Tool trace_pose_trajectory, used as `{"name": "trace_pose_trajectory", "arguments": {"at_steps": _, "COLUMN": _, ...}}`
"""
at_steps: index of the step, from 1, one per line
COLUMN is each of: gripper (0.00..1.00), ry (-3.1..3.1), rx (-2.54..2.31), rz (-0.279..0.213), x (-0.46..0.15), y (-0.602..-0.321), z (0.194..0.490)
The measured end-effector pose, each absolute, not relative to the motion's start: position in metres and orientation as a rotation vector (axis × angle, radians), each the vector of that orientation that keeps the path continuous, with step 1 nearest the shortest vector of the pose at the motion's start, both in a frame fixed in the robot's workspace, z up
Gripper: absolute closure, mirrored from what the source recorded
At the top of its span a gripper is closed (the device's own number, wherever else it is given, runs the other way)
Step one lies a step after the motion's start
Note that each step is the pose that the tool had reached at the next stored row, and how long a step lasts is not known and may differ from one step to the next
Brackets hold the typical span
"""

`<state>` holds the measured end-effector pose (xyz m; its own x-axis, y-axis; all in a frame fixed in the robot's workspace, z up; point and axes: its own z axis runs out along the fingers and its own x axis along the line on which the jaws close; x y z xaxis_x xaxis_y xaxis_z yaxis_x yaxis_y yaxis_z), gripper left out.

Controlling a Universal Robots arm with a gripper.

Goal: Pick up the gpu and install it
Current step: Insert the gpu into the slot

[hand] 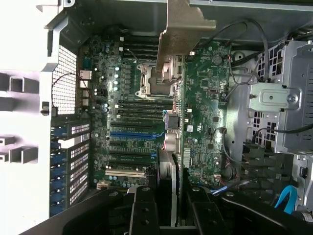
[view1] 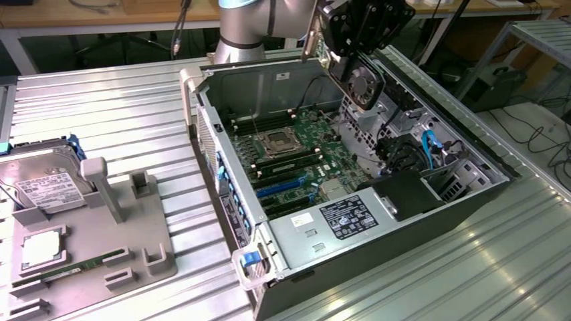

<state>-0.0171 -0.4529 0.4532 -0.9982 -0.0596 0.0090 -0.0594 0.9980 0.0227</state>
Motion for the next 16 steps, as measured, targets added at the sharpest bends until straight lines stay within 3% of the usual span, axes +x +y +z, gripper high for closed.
{"name": "trace_pose_trajectory", "arguments": {"at_steps": 16, "gripper": 0.72, "ry": -3.111, "rx": 0.346, "rz": -0.034, "x": -0.0172, "y": -0.4529, "z": 0.4532}}
